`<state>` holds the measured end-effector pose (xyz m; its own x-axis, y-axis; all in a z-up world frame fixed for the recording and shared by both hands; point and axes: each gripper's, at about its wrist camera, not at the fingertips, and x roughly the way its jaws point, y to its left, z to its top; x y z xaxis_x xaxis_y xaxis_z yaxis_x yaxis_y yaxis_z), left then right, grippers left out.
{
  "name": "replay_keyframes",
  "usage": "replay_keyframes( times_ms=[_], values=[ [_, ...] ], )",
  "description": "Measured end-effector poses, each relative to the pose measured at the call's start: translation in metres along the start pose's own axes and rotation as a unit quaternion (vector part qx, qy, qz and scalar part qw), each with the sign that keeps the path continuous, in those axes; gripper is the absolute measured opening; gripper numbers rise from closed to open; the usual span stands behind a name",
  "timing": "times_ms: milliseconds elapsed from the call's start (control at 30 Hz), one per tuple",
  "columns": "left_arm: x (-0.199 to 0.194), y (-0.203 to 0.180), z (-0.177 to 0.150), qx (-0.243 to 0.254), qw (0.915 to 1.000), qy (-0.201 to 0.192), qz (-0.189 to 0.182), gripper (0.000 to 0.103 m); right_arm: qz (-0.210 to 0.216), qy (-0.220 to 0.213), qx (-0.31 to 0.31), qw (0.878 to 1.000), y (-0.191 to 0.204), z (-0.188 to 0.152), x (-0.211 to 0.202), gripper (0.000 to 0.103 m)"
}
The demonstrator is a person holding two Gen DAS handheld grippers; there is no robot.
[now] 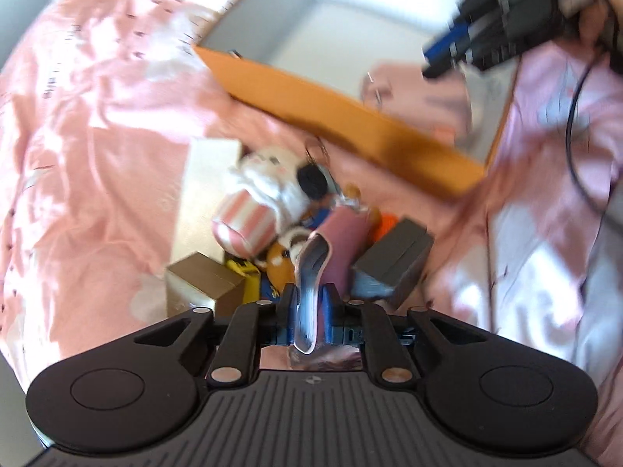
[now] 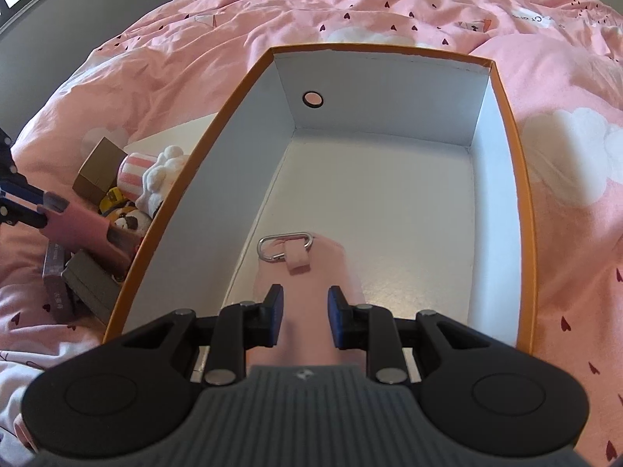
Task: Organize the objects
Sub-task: 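Lower the pouch into the box, open right tool while left grasps pink card holder, then carry the pink card holder to the box with left tool while right presses pouch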
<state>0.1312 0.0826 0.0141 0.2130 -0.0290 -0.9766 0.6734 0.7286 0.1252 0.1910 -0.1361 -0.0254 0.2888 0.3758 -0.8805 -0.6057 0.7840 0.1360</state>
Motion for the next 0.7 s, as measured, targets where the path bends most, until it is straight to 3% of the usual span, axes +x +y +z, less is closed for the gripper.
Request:
replay_keyframes(
  times_ms=[67, 167, 267, 333, 467, 567, 667, 700],
  values=[
    [-0.010, 0.000, 0.002, -0.025, 0.9991, -0.030, 0.016, 0.014, -0.012, 0.001, -0.006, 1.000, -0.001, 0.002, 0.001, 0.028],
    [-0.013, -0.003, 0.003, -0.066, 0.9940, -0.076, 0.045, 0.014, -0.019, 0.011, -0.009, 1.000, -0.002, 0.007, 0.004, 0.049],
    [-0.008, -0.003, 0.002, -0.113, 0.9859, -0.111, 0.054, 0.014, -0.017, 0.020, -0.021, 0.999, 0.003, 0.009, 0.009, 0.051],
    [0.005, -0.005, 0.000, -0.144, 0.9821, -0.106, 0.059, 0.014, -0.014, 0.025, -0.037, 0.999, 0.010, 0.009, 0.010, 0.051],
    [0.022, 0.005, -0.011, -0.231, 0.9693, -0.085, 0.003, 0.016, -0.002, 0.044, -0.091, 0.995, 0.034, 0.006, 0.018, 0.050],
    [0.023, 0.013, -0.013, -0.258, 0.9625, -0.085, -0.007, 0.019, -0.023, 0.067, -0.127, 0.989, 0.046, 0.006, 0.033, 0.051],
    [0.028, 0.017, -0.009, -0.250, 0.9660, -0.060, -0.021, 0.023, -0.036, 0.098, -0.138, 0.985, 0.049, 0.009, 0.051, 0.055],
    [0.030, 0.016, -0.007, -0.236, 0.9702, -0.052, -0.021, 0.027, -0.040, 0.099, -0.144, 0.984, 0.050, 0.009, 0.054, 0.061]
  ],
)
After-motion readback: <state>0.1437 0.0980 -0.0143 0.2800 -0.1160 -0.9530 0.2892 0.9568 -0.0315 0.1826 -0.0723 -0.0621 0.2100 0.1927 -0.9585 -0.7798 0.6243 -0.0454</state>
